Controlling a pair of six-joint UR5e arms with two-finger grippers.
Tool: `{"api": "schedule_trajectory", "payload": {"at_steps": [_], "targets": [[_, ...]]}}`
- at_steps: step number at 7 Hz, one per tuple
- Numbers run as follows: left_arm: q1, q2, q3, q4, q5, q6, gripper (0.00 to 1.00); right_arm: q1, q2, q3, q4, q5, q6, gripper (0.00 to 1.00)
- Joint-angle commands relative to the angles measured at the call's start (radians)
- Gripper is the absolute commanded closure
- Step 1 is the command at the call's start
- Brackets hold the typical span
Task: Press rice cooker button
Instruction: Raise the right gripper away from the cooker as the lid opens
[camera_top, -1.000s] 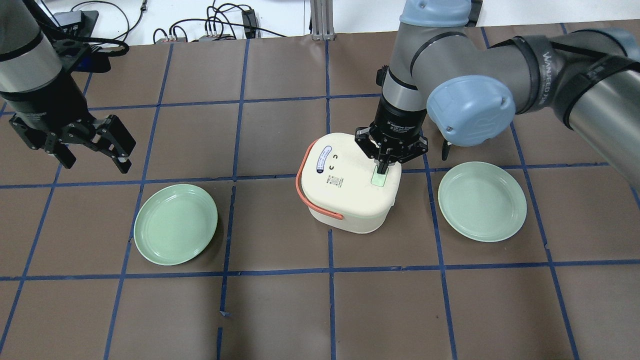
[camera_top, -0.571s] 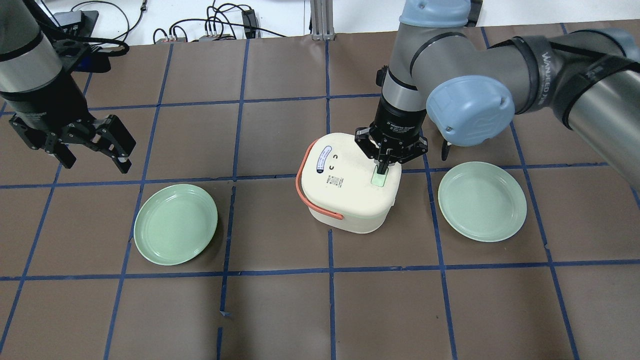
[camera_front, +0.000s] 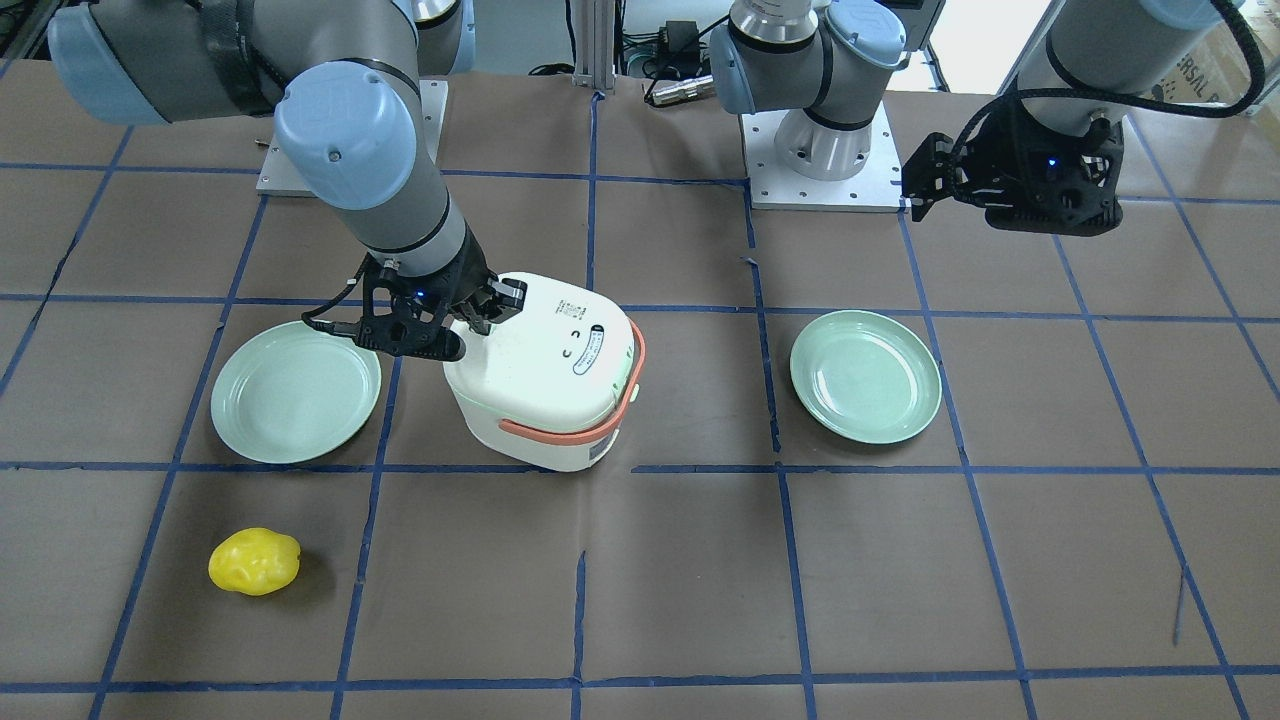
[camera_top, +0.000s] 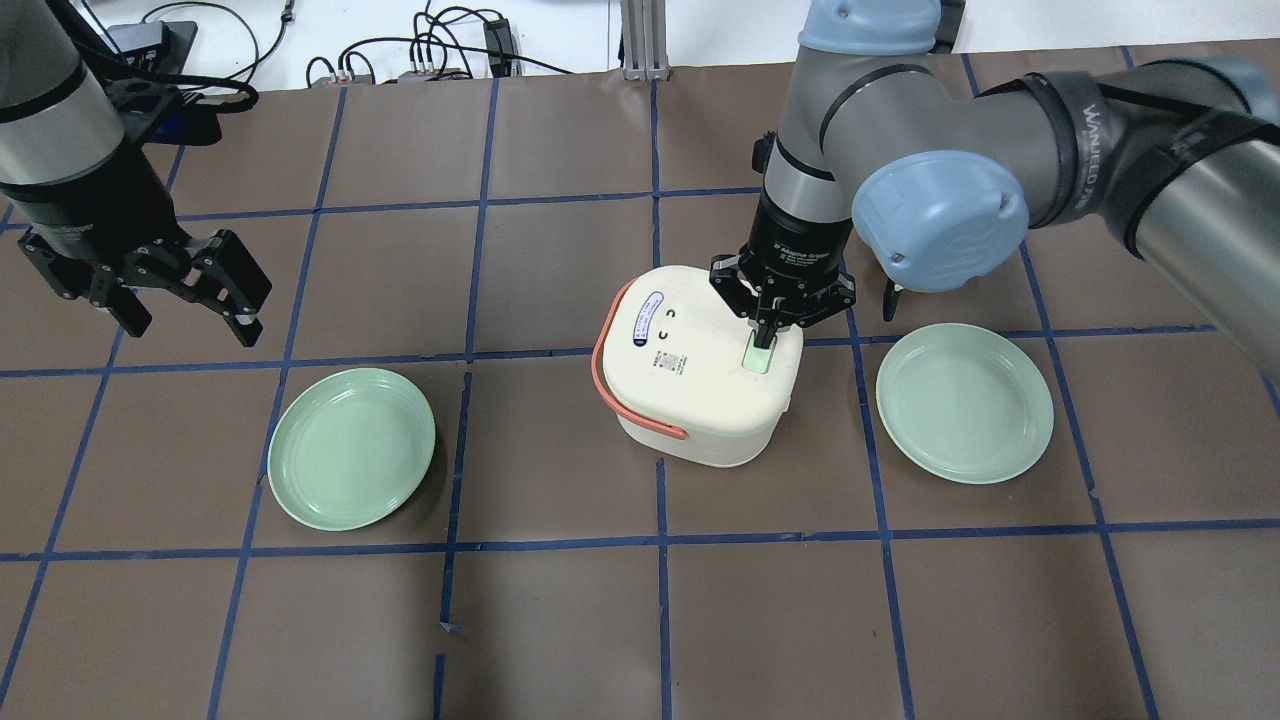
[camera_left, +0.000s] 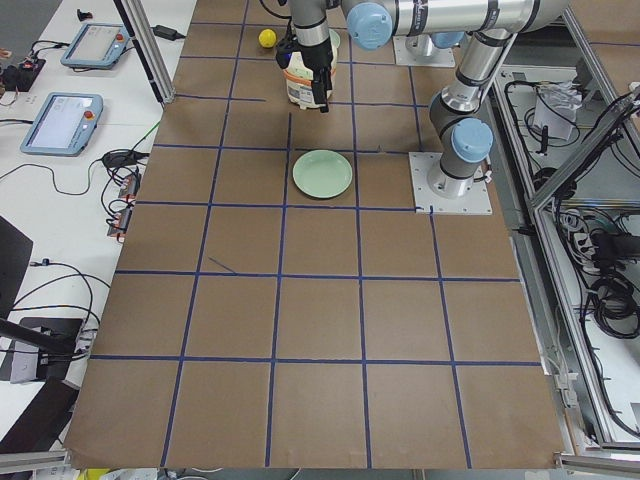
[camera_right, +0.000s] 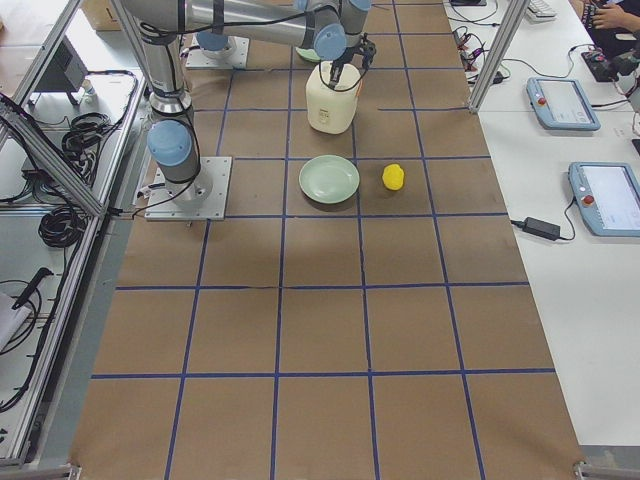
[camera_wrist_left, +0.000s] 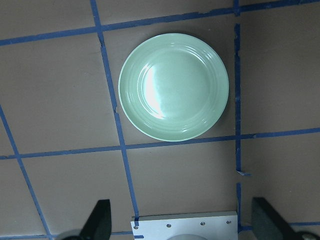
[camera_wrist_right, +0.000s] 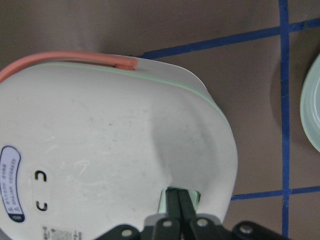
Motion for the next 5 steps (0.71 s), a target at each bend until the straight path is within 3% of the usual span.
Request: {"api": "schedule_trajectory", "payload": {"at_steps": [1,2,3,5], "targets": [[0.000,0.000,0.000,0.000,0.000,0.000,0.00,0.003,-0.030,-0.032,0.012,-0.003,0.038,0.34],[0.000,0.000,0.000,0.000,0.000,0.000,0.00,0.003,-0.059,-0.068,0.011,-0.023,0.038,0.10],[0.000,0.000,0.000,0.000,0.000,0.000,0.00,-0.001,-0.065,-0.099,0.017,-0.090,0.018,0.01],[0.000,0.000,0.000,0.000,0.000,0.000,0.00,-0.024,-0.085,-0.099,0.008,-0.140,-0.086,0.00]]}}
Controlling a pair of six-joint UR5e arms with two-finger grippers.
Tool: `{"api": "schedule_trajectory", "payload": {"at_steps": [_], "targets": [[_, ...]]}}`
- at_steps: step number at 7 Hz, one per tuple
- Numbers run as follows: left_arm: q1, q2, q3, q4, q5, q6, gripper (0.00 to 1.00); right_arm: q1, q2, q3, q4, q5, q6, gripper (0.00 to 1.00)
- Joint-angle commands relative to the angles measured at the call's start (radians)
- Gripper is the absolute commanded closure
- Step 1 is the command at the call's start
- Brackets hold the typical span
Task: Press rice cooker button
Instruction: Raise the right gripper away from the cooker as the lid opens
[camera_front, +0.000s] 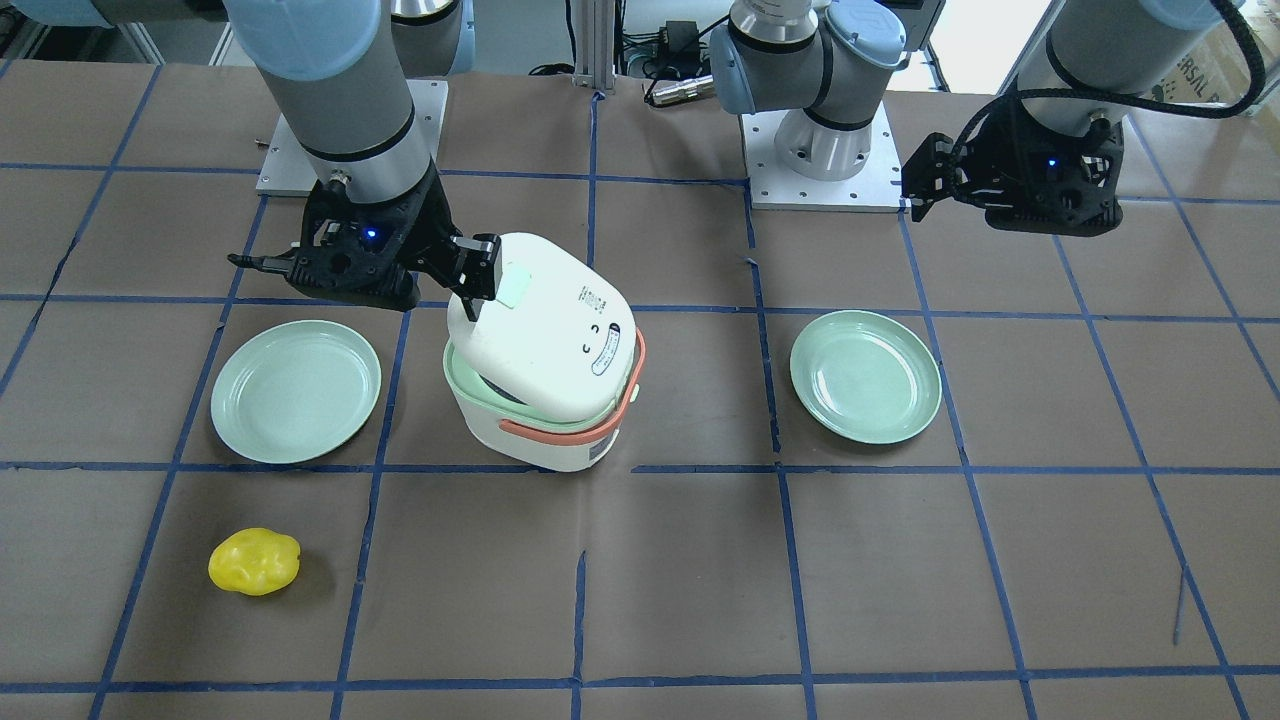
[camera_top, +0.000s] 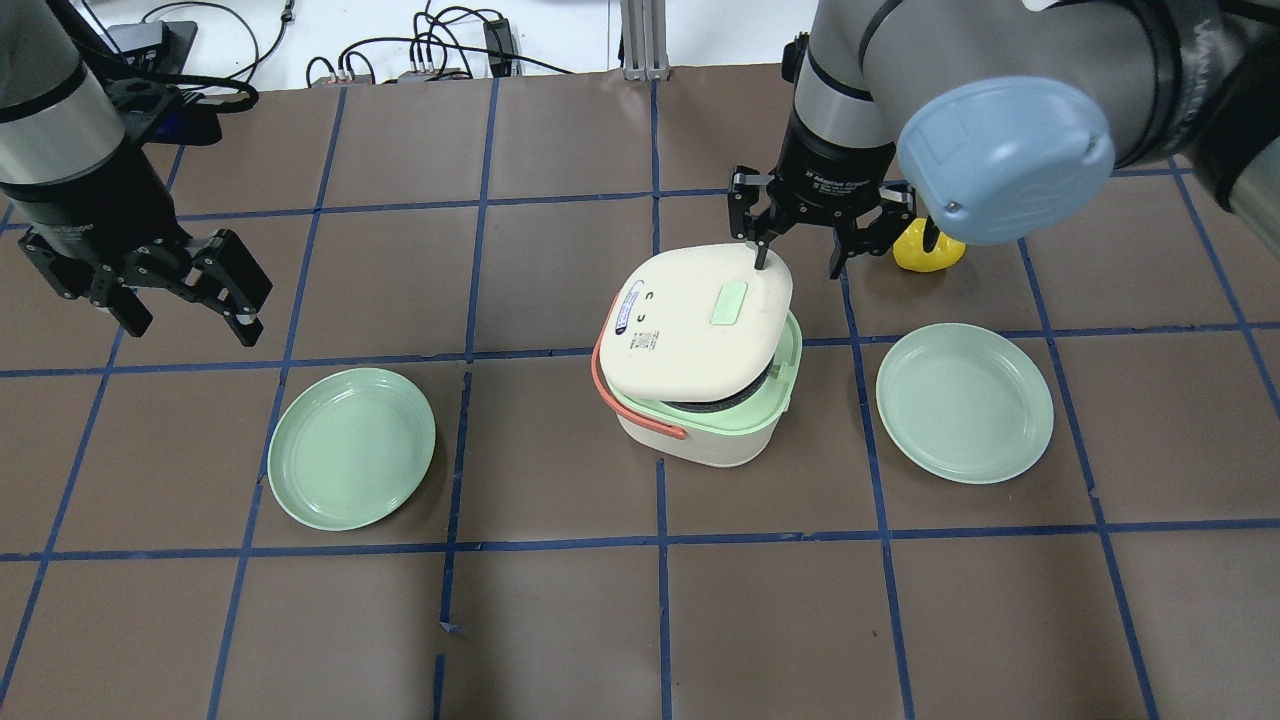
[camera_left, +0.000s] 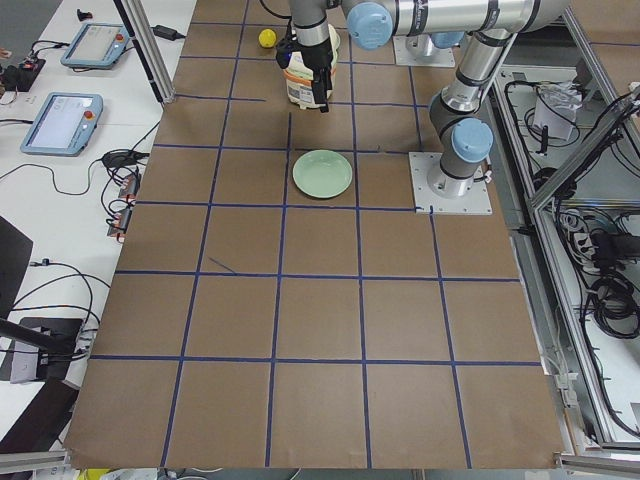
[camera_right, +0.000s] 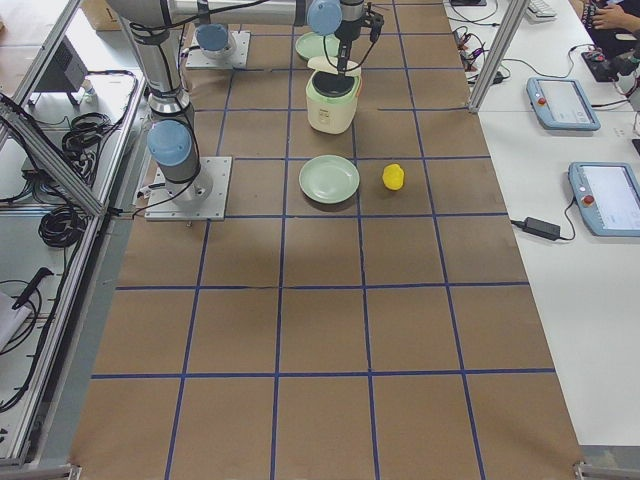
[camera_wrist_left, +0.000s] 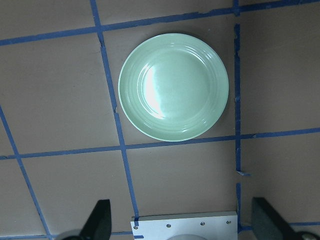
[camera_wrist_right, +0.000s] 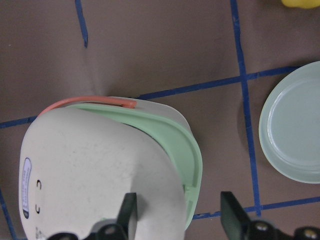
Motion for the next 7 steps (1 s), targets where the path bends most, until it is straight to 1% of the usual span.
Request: {"api": "schedule_trajectory", "payload": {"at_steps": [1,3,4,5,7], "targets": [[0.000,0.000,0.000,0.000,0.000,0.000,0.00,-0.029,-0.035,0.001,0.003,-0.026,-0.082,0.00],[0.000,0.000,0.000,0.000,0.000,0.000,0.00,-0.082,-0.051,0.010,0.005,-0.021,-0.171,0.00],[0.000,0.000,0.000,0.000,0.000,0.000,0.00,-0.093,-0.060,0.010,0.006,-0.023,-0.182,0.00],[0.000,0.000,0.000,0.000,0.000,0.000,0.00,-0.093,-0.084,0.016,0.008,-0.021,-0.185,0.00],[0.000,0.000,0.000,0.000,0.000,0.000,0.00,-0.090,-0.091,0.021,0.005,0.002,-0.240,0.00]]}}
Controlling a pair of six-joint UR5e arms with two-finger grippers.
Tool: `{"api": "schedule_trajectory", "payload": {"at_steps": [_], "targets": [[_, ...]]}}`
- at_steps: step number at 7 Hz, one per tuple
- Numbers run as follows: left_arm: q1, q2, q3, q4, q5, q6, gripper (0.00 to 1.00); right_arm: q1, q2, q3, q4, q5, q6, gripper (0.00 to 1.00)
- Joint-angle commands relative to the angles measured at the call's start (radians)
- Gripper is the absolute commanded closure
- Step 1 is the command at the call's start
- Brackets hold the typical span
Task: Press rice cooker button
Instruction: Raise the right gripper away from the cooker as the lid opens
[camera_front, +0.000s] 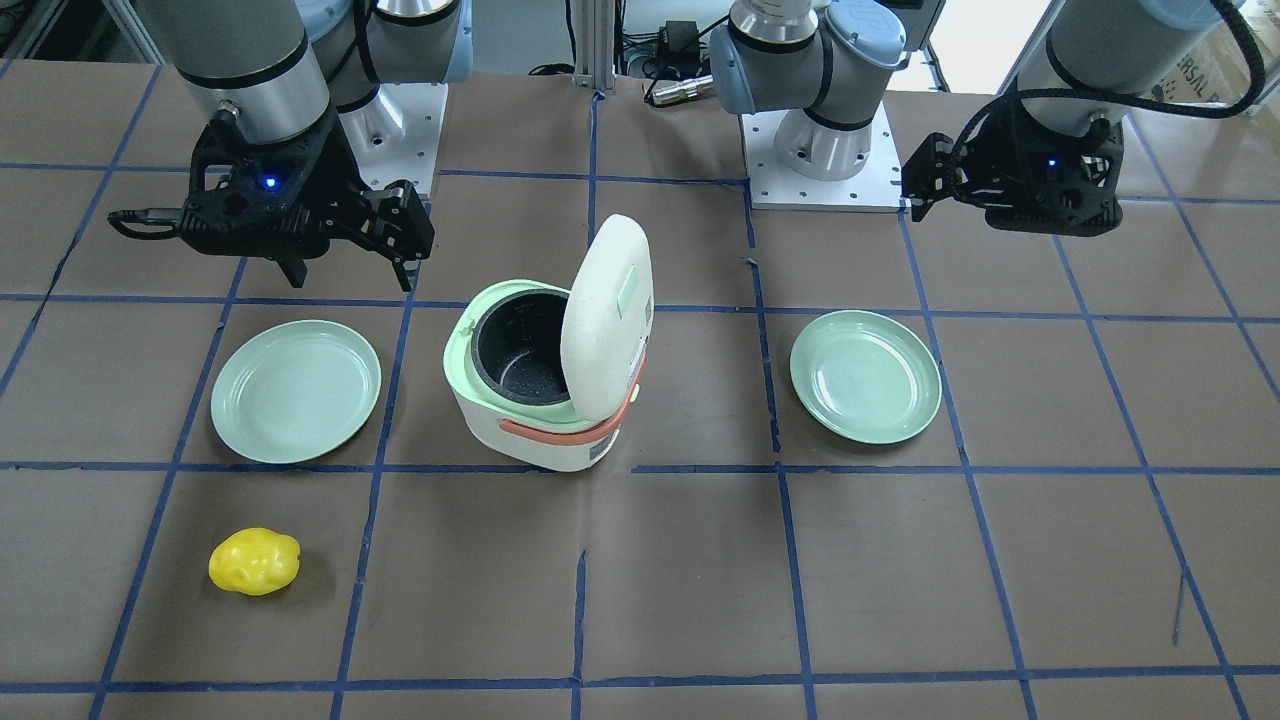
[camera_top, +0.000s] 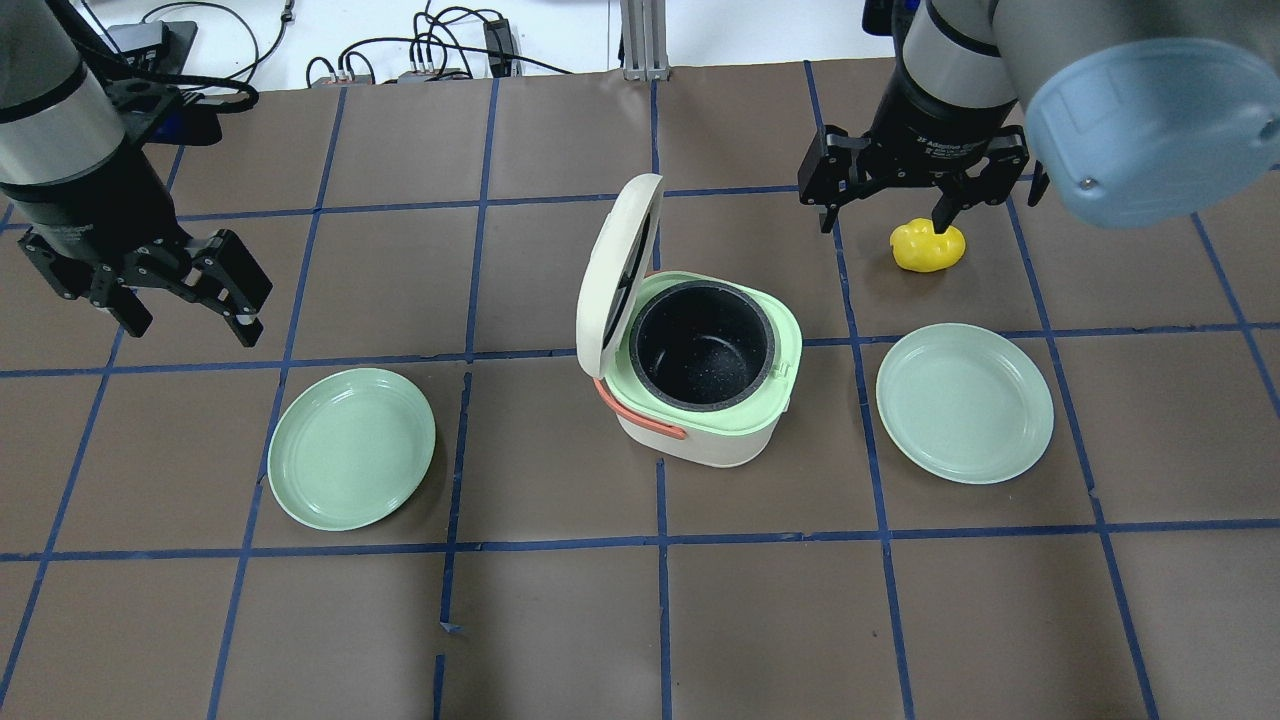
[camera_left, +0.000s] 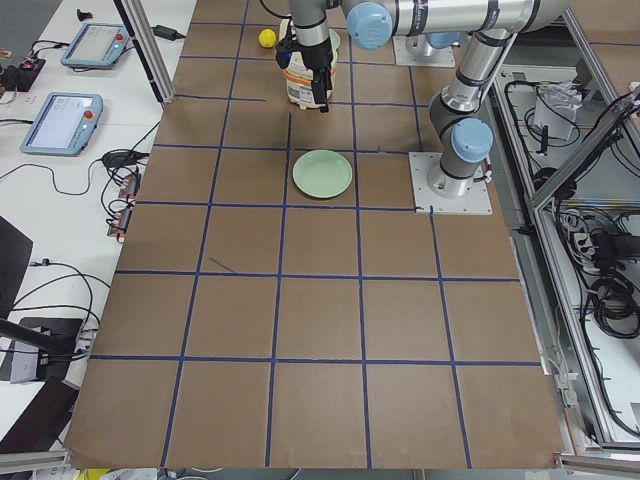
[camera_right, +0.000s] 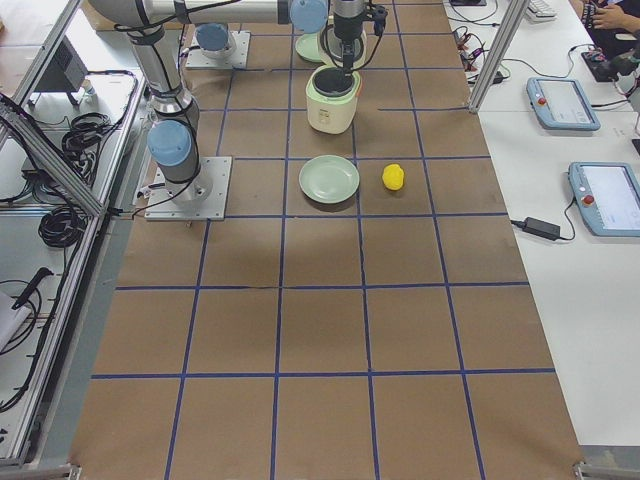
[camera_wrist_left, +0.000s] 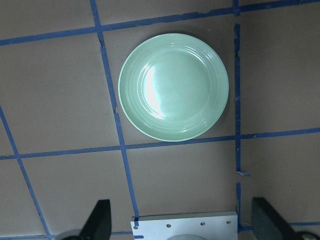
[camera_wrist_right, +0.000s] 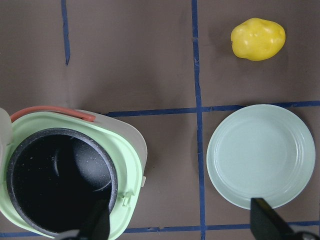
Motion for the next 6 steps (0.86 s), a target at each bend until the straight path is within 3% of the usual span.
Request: {"api": "schedule_trajectory", "payload": {"at_steps": [1,6], "targets": [[0.000,0.000,0.000,0.000,0.000,0.000,0.00,-0.001,-0.010,0.004,0.004,0.001,-0.035,0.00],[0.000,0.000,0.000,0.000,0.000,0.000,0.00,0.008,-0.012,0.011,0.024,0.009,-0.036,0.00]]}}
